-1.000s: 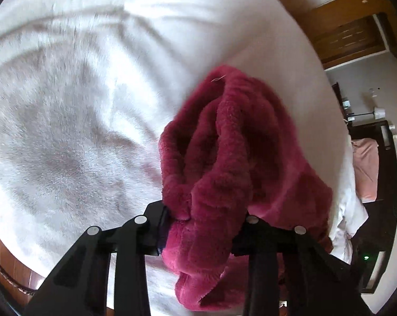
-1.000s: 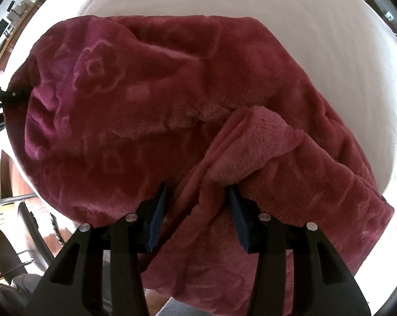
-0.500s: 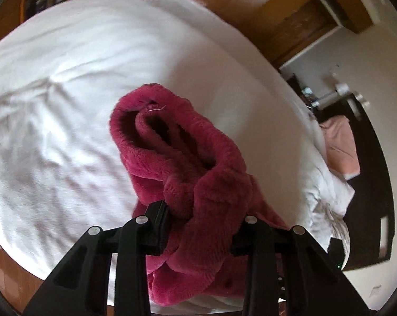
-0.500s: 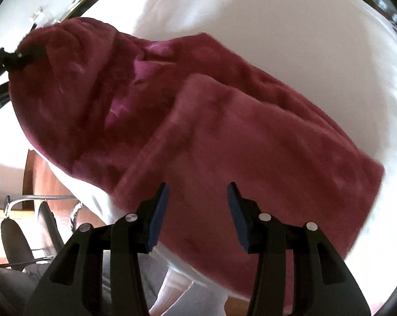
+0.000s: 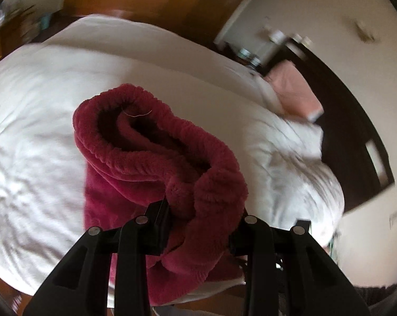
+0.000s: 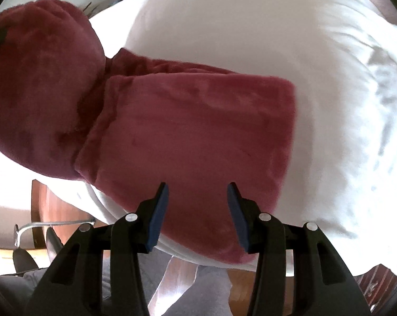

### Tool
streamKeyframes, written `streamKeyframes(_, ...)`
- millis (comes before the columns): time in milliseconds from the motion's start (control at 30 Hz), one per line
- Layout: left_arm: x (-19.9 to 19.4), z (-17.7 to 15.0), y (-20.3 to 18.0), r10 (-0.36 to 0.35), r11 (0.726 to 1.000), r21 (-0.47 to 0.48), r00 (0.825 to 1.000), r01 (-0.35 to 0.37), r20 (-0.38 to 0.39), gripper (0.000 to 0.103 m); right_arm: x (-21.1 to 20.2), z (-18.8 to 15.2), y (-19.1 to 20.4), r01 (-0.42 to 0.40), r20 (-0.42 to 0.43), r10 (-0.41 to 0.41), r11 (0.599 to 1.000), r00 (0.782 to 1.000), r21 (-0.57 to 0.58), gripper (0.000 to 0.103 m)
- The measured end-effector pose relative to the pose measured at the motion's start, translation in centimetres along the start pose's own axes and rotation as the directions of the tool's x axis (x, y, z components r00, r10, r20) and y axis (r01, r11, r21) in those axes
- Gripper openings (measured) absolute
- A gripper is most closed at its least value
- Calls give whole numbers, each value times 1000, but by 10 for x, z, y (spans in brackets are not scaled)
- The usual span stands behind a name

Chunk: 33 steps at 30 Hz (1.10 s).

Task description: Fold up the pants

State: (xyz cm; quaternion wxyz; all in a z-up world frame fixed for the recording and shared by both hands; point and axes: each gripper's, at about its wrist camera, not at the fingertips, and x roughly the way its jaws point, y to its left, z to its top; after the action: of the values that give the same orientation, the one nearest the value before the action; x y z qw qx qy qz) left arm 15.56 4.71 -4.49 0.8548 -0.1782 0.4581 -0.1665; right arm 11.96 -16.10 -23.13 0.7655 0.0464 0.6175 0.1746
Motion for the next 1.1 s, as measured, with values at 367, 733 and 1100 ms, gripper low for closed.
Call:
streamKeyframes(367,80,-67,-106,-15,958,277,977,75,-213,32,-20,-32,-68,-13,47,3,978,999,210,47)
streamKeyframes(733,150,-115,-126,86,920,388,943,49,-323,40,-25,-50,-92,6,46,-19,964,999,265,47)
streamKeyframes(1100,113,-112,-116,-22,939,322,954,122,-299,59,-44,-34,-92,-44,120,13,963,993,264,47)
